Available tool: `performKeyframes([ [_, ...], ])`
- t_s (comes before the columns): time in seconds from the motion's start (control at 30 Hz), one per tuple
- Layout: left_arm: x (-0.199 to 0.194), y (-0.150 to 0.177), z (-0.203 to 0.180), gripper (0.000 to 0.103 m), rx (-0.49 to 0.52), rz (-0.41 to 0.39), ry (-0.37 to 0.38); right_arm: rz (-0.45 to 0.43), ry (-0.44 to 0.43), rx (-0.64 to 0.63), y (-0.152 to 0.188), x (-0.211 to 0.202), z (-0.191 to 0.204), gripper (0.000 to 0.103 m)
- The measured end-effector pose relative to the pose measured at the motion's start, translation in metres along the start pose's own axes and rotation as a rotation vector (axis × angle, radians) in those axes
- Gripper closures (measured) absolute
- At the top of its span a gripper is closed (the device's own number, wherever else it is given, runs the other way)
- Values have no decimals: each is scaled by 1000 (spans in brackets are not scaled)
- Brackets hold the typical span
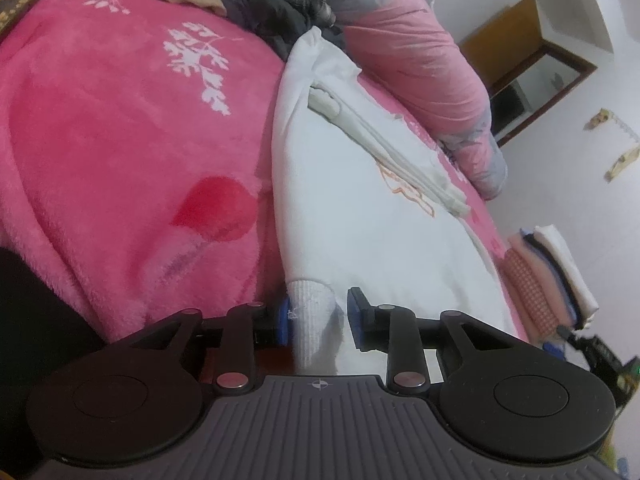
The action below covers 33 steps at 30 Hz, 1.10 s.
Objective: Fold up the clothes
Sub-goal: 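Grasp the sweatshirt hem with the left gripper while the right gripper holds its side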
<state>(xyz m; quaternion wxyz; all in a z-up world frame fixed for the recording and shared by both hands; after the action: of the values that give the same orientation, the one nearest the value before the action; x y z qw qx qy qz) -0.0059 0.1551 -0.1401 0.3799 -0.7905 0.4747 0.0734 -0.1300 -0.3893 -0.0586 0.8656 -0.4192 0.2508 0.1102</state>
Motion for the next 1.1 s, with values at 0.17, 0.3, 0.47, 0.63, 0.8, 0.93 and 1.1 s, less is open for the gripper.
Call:
performKeyframes([
  [0.17,3,2,-4,80,31,-3,-40,166,13,150,1,56,-42,43],
  [0.3,4,1,-3,77,26,1,-40,194,-60,161,14,54,-47,43],
  [0.47,7,1,-5,74,21,12,-38,241,-150,180,25,37,-43,43],
  [0.63,9,2,-8,69,33,17,-38,271,-195,220,19,45,-38,51],
  [0.8,11,1,-8,64,-16,13,-30,282,-184,186,20,61,-31,62],
  [0.93,11,6,-17,70,44,25,-73,288,-190,146,26,51,-25,77],
  [1.1,12,11,-25,80,113,34,-123,287,-181,85,28,50,-16,90],
])
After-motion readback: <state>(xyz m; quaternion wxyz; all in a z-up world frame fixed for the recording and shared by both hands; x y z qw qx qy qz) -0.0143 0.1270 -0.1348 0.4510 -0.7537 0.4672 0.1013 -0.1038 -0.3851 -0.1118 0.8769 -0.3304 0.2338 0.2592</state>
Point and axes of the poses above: each gripper's, at about its wrist camera, not at the fingertips, and x roughly the way its jaws point, z to its left, y to its underside, the point moved 5 cm from there along x, roughly the way its jaws point, and after that the axes turned 6 degrees about y, right-handed, at the moved point
